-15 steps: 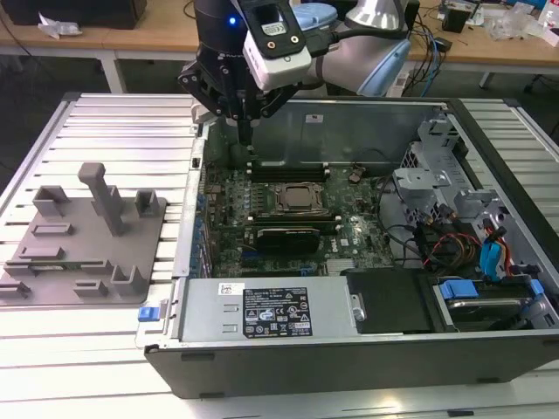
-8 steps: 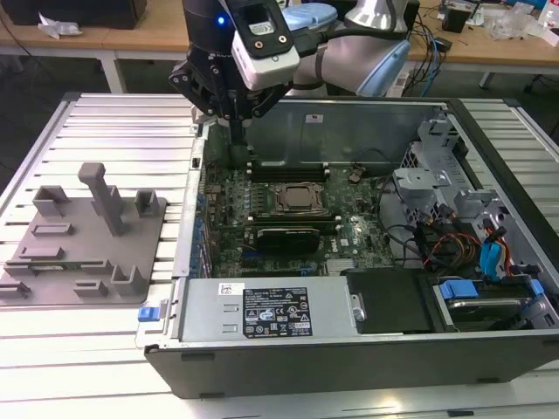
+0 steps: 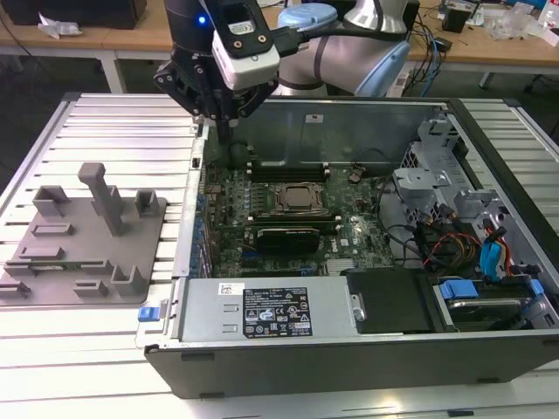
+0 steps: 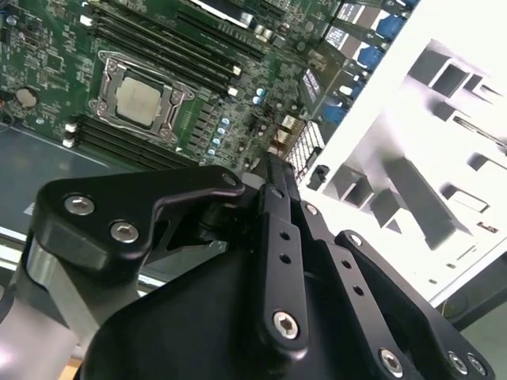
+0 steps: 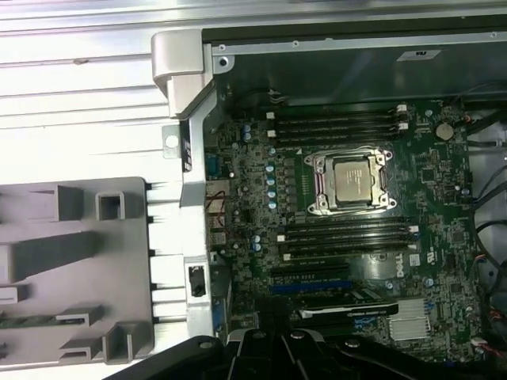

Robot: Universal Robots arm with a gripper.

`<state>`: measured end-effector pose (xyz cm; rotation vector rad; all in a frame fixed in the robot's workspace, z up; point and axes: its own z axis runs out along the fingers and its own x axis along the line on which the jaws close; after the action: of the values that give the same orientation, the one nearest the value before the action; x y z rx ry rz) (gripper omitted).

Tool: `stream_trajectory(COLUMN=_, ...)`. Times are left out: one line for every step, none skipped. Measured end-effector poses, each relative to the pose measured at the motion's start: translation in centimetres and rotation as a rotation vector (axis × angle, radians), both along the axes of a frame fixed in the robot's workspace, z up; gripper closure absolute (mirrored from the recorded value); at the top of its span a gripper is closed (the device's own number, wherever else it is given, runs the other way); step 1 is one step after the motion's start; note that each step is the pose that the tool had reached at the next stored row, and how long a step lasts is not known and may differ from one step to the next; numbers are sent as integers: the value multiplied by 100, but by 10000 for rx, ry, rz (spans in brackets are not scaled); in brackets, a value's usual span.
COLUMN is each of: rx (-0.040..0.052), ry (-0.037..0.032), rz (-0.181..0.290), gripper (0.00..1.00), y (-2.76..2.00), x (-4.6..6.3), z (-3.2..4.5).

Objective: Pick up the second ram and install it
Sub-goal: 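Reach for the second ram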

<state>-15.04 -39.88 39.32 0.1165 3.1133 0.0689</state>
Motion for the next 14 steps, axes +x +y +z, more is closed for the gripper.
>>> stream_trajectory(rx=-1, ry=-3, rz=1, gripper=92, y=0, x=-44, z=0)
stream_trajectory(rx=0, ry=-4, rz=0, gripper=92, y=0, x=-63, z=0)
stream_trajectory(rx=0, ry=-4, rz=-1, gripper=92, y=0, x=-77, z=0)
stream_trajectory(rx=0, ry=-4, rz=-1, gripper=92, y=0, x=-98, z=0)
stream_trajectory(rx=0, ry=-4, rz=0, gripper=92, y=0, x=-113, z=0)
stream_trajectory(rx=0, ry=-5, rz=-1, gripper=92, y=0, x=-139, z=0)
stream_trajectory(rx=0, ry=-8, rz=0, gripper=92, y=0, x=-171, z=0)
stream_trajectory(rx=0, ry=-14, rz=0, gripper=92, y=0, x=-221, z=-1)
stream_trajectory(rx=0, ry=-16, rz=0, gripper=92, y=0, x=-241, z=-1)
stream_trajectory(rx=0, ry=-17, rz=-1, gripper=92, y=0, x=-258, z=-1)
stream_trajectory(rx=1, ry=-24, rz=-1, gripper=92, y=0, x=-305, z=-1)
stream_trajectory(rx=0, ry=-26, rz=0, gripper=92, y=0, x=-327, z=-1)
stream_trajectory(rx=-1, ry=-28, rz=0, gripper=92, y=0, x=-341, z=-1)
stream_trajectory(rx=-1, ry=-28, rz=0, gripper=92, y=0, x=-354, z=-1)
